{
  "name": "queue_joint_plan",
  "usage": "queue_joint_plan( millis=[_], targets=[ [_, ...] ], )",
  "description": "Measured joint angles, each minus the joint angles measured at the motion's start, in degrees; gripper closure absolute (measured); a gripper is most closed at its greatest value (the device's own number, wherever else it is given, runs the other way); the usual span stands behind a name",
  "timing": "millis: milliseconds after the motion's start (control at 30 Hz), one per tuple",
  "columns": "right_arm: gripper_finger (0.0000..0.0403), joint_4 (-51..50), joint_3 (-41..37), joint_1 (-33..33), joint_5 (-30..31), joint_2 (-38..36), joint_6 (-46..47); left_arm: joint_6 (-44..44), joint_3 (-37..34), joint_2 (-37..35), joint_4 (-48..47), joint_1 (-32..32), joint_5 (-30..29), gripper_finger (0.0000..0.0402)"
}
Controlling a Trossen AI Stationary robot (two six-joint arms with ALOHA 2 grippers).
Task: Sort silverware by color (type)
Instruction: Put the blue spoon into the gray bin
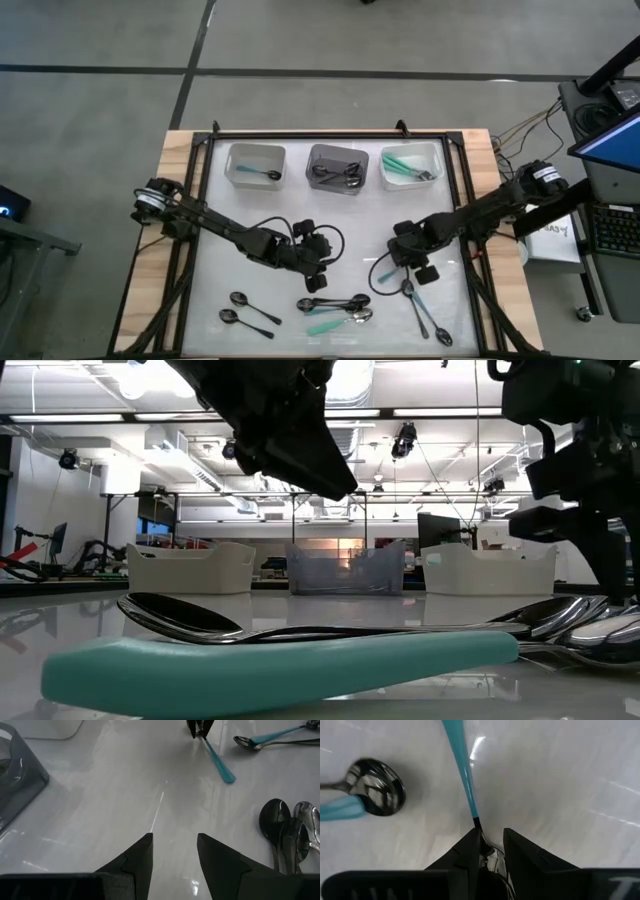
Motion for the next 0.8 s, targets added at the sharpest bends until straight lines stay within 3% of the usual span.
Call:
queue_joint_plan(
  millis=[400,800],
  targets=[
    [0.0321,2.8,-0.3,0.0,-3.3,-6.9,3.3,0.0,-0.1,0.0,-0.6,0.0,-1.9,0.0265],
    [0.0321,4.4,-0.5,0.0,-5.5,0.5,3.3,0.0,-0.1,0.0,-1.7,0.0,-1.9,0.0265]
  ],
)
